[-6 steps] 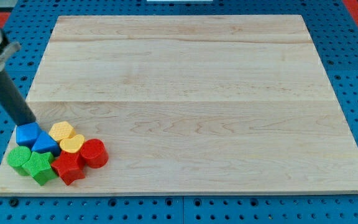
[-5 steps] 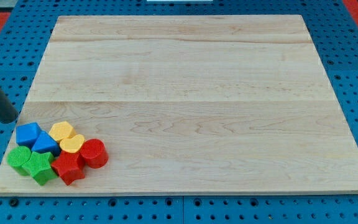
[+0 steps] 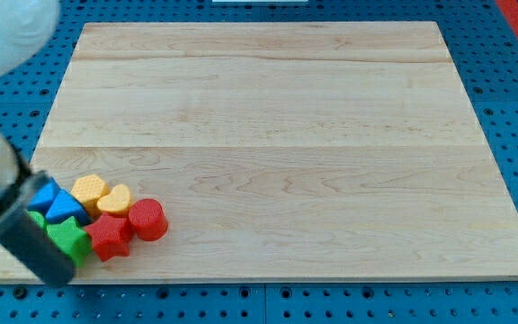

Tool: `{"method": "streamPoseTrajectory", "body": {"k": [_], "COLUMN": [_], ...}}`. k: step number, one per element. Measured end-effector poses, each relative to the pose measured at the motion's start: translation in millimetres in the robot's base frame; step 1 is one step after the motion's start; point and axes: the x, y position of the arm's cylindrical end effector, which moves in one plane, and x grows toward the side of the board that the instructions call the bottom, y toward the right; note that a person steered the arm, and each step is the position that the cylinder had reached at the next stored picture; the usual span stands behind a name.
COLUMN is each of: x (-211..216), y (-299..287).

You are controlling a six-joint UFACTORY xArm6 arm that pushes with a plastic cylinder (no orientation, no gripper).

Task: Push the group of blocks towards right

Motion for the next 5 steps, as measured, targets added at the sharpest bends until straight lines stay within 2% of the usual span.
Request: {"method": "streamPoseTrajectory", "body": {"k": [1, 5], "x": [-0.2, -6.2], "y": [14.8, -44.6]}}
